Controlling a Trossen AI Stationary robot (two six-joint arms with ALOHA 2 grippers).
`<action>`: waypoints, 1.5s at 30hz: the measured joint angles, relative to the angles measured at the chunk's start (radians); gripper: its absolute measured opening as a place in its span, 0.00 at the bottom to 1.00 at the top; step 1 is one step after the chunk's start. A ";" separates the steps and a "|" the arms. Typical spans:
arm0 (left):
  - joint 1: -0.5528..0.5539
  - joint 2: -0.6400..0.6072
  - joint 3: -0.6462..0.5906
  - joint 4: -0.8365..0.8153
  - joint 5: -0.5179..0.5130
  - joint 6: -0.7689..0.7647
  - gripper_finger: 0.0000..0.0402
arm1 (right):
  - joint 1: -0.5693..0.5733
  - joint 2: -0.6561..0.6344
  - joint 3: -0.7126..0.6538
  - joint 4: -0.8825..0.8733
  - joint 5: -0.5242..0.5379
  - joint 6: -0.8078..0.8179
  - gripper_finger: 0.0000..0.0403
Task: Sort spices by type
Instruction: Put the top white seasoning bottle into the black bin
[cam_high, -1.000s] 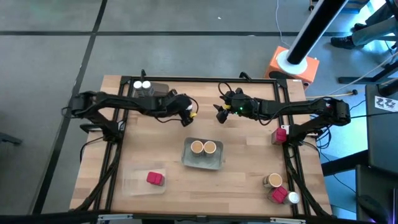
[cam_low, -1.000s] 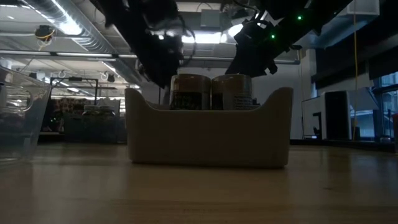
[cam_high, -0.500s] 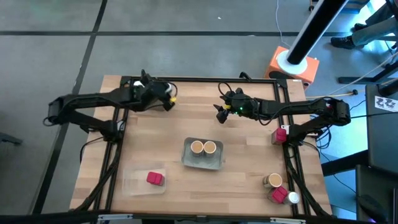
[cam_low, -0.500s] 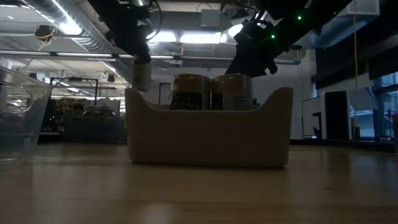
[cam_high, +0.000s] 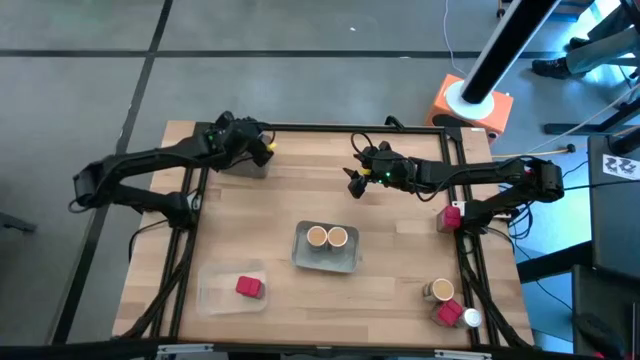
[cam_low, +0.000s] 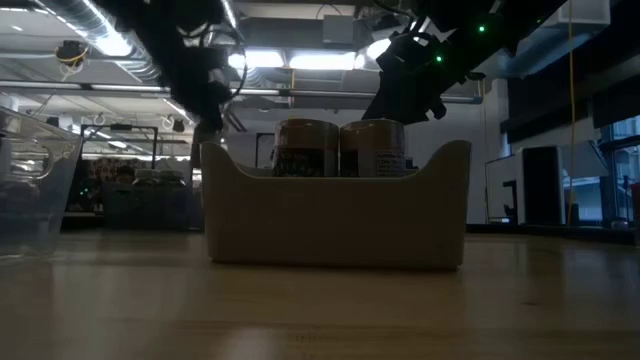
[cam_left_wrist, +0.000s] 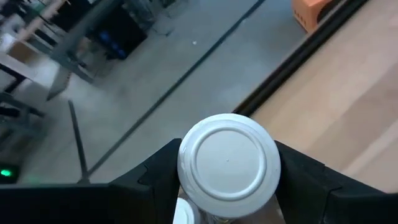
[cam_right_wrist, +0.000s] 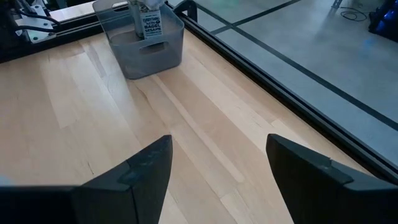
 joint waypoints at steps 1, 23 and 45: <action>0.014 0.000 -0.017 0.015 0.021 0.003 0.49 | 0.000 0.000 0.000 0.000 0.000 0.000 0.64; 0.203 0.003 -0.311 0.303 0.242 0.023 0.50 | 0.000 0.000 0.000 0.008 0.000 0.000 0.64; 0.259 0.001 -0.349 0.363 0.290 0.065 0.62 | 0.000 0.000 0.000 0.008 0.000 0.000 0.64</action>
